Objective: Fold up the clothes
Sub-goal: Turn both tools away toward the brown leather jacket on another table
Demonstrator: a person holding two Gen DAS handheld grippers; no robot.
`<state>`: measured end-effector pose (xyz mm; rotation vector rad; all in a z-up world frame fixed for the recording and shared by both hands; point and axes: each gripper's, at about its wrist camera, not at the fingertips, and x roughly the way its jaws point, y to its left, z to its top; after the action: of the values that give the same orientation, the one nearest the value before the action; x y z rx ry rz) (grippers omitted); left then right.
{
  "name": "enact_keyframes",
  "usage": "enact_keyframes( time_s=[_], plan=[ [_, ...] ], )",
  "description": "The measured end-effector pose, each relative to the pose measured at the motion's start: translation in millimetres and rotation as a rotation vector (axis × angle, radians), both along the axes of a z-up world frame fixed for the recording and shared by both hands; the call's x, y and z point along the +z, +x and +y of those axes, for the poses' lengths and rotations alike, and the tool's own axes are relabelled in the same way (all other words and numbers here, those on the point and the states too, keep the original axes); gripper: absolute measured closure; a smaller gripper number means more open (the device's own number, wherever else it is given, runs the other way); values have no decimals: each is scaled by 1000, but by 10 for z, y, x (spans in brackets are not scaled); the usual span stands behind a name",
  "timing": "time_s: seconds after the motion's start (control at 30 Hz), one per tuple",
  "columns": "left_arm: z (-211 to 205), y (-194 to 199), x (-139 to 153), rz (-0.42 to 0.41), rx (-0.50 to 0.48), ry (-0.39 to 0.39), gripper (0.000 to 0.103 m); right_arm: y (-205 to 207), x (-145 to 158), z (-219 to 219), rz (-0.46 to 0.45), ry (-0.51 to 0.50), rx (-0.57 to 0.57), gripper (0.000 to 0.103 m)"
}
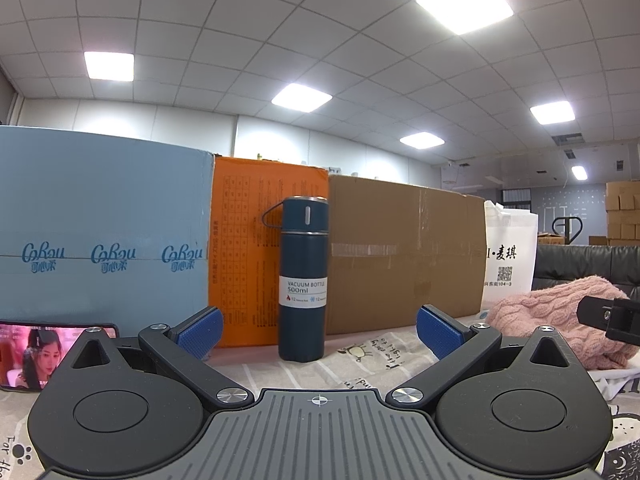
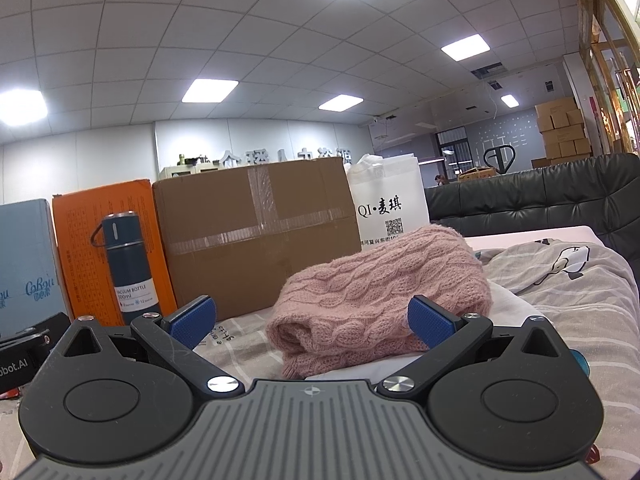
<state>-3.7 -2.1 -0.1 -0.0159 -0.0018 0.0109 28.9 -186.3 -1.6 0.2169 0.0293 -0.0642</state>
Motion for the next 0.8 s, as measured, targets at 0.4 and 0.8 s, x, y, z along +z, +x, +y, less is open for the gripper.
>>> enact_keyframes(
  time_s=[0.4, 0.8],
  plan=[
    [-109, -187, 77, -101, 20, 72, 0, -88, 1, -87, -55, 75, 51, 0],
    [-288, -487, 252, -165, -16, 139, 0, -258, -9, -170, -149, 163, 132, 0]
  ],
)
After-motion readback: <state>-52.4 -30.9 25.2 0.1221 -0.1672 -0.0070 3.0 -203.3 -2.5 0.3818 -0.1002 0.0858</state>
